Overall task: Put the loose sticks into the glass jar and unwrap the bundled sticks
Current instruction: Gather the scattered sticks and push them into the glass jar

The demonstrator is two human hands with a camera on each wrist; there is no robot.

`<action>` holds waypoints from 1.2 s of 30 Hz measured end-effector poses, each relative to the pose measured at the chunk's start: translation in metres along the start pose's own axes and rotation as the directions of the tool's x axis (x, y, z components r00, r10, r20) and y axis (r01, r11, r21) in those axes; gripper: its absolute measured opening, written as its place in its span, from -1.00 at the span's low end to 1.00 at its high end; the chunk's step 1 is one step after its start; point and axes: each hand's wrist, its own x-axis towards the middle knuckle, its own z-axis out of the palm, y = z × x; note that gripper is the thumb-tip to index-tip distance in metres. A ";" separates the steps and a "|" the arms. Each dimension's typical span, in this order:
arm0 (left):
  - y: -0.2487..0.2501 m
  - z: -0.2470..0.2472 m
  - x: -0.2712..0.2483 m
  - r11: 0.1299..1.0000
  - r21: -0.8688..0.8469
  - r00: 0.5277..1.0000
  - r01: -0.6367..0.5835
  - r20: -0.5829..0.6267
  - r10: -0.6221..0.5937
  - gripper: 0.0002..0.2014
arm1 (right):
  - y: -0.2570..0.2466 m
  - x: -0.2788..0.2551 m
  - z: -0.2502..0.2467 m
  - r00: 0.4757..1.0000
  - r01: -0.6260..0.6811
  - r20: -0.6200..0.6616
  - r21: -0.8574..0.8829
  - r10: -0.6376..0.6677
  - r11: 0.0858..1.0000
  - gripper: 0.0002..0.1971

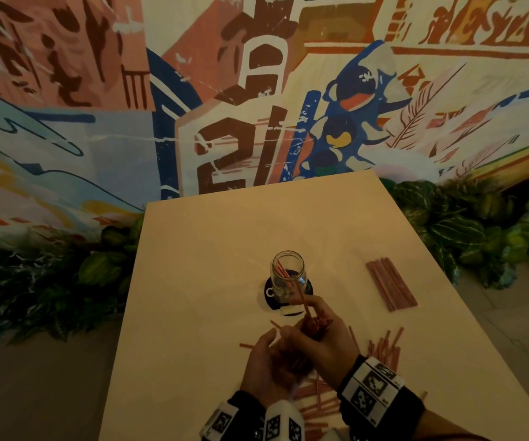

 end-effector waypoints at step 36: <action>-0.007 0.004 -0.004 0.937 0.338 0.996 0.087 -0.028 -0.082 -0.51 | 0.011 0.005 0.004 0.990 -0.060 -0.137 -0.192 0.034 0.980 -0.82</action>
